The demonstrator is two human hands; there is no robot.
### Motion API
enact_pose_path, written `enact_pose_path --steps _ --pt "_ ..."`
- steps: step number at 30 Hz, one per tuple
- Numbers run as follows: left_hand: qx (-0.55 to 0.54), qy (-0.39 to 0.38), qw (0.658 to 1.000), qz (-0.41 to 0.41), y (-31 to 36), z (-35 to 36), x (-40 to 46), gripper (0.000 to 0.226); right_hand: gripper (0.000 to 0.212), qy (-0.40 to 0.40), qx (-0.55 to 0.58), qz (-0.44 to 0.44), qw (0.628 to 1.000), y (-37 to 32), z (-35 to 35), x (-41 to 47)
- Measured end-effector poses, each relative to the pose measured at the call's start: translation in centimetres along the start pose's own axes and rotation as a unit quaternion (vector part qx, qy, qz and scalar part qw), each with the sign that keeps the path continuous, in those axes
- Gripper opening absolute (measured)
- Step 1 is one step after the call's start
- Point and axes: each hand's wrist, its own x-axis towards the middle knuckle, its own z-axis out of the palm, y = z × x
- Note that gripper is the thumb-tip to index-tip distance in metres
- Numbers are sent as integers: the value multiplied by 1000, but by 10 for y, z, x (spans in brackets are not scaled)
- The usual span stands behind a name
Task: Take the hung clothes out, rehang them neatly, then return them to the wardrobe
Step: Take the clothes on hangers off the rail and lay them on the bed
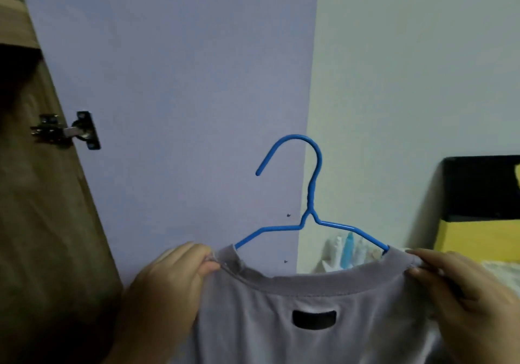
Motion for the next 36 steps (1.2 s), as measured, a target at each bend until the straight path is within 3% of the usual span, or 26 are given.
enact_pose_path --steps 4,6,10,12,15,21,28,36 --pt "-81 -22 996 20 34 20 8 35 10 -18 69 65 995 17 -47 -23" --pt "-117 -37 992 42 55 30 14 35 21 0 81 86 993 32 -70 -38" --pt "-173 -53 980 87 109 51 26 37 16 60 -97 138 984 61 -117 -69" --pt "-203 -59 971 108 139 64 30 38 23 95 -140 155 973 74 -143 -85" --pt "-249 -70 955 144 189 85 35 42 13 152 -202 154 955 87 -184 -102" --pt "-332 -92 923 174 311 124 31 46 13 202 -250 200 925 134 -274 -145" --pt "-446 -117 860 218 449 150 26 42 14 241 -316 237 886 178 -370 -192" --pt "-504 -161 793 301 575 171 26 43 16 283 -404 290 820 200 -436 -241"
